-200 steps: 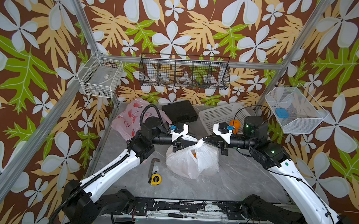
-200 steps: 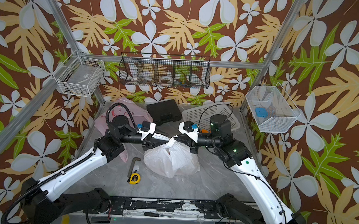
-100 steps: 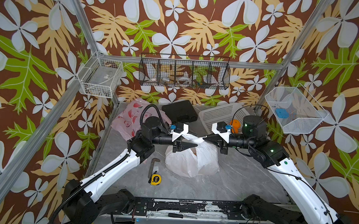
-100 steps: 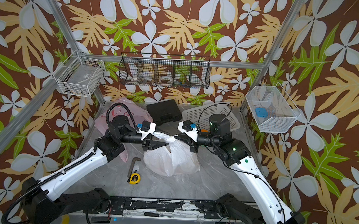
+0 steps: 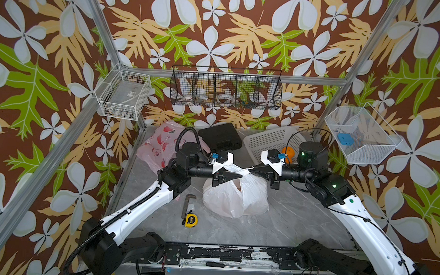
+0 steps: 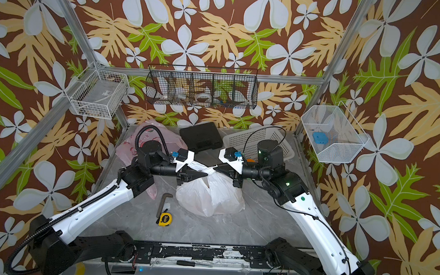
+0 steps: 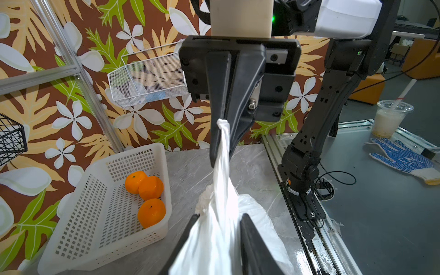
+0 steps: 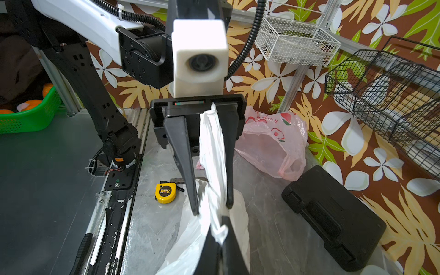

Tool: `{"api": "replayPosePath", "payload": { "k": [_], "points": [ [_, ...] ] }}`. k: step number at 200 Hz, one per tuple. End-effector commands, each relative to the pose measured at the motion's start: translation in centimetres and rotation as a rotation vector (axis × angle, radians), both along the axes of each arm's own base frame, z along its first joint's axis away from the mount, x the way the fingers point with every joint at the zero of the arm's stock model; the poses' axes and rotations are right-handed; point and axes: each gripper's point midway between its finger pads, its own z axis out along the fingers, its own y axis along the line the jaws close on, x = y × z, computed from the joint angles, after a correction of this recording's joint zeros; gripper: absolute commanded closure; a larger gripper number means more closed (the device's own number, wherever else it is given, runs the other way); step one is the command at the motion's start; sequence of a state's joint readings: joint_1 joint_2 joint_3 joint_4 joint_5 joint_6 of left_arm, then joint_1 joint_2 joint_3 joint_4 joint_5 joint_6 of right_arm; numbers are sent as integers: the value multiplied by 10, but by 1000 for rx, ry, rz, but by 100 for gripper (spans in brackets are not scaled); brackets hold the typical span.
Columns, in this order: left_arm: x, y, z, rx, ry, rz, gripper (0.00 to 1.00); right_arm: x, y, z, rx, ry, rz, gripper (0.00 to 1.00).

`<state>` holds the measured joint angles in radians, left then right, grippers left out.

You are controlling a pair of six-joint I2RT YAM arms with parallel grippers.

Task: Place the oranges into plastic bags & tie knots
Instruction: Tie the plastic bag at the center of the board.

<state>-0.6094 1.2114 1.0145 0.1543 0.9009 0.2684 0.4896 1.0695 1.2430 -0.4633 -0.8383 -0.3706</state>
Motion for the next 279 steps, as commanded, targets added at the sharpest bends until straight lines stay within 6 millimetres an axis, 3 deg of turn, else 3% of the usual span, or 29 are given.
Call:
{"api": "replayPosePath", "payload": {
  "k": [1,27,49,73,77,80,98,110,131,149,166,189,230,279],
  "points": [
    [-1,1,6,-12,-31,-3,74,-2,0,5,16,-15,8,100],
    [-2,1,7,-14,-29,-7,79,-1,1,6,17,-15,5,100],
    [-3,1,8,-17,-25,-10,95,3,-1,7,16,-25,-19,100],
    [7,3,12,-28,32,61,100,23,-11,12,22,-48,-166,54],
    [11,4,13,-33,50,85,100,26,-13,14,24,-55,-192,37],
    [14,4,12,-36,69,105,100,28,-15,14,25,-56,-209,32],
    [29,10,14,-78,189,218,100,34,-20,14,26,-64,-259,28],
    [36,14,14,-107,275,274,100,34,-20,12,39,-59,-265,14],
    [46,21,12,-147,418,359,100,25,-17,14,88,-57,-227,13],
    [54,25,8,-176,533,418,100,12,-16,14,104,-94,-172,4],
    [66,28,1,-172,627,494,100,26,-24,13,78,-137,-297,9],
    [69,30,2,-206,687,514,100,32,-26,14,38,-256,-408,8],
    [72,33,-3,-233,789,546,100,17,-6,-6,8,-557,-451,0],
    [73,30,-8,-285,926,533,100,32,16,-23,-40,-719,-479,0]
  ]
}}
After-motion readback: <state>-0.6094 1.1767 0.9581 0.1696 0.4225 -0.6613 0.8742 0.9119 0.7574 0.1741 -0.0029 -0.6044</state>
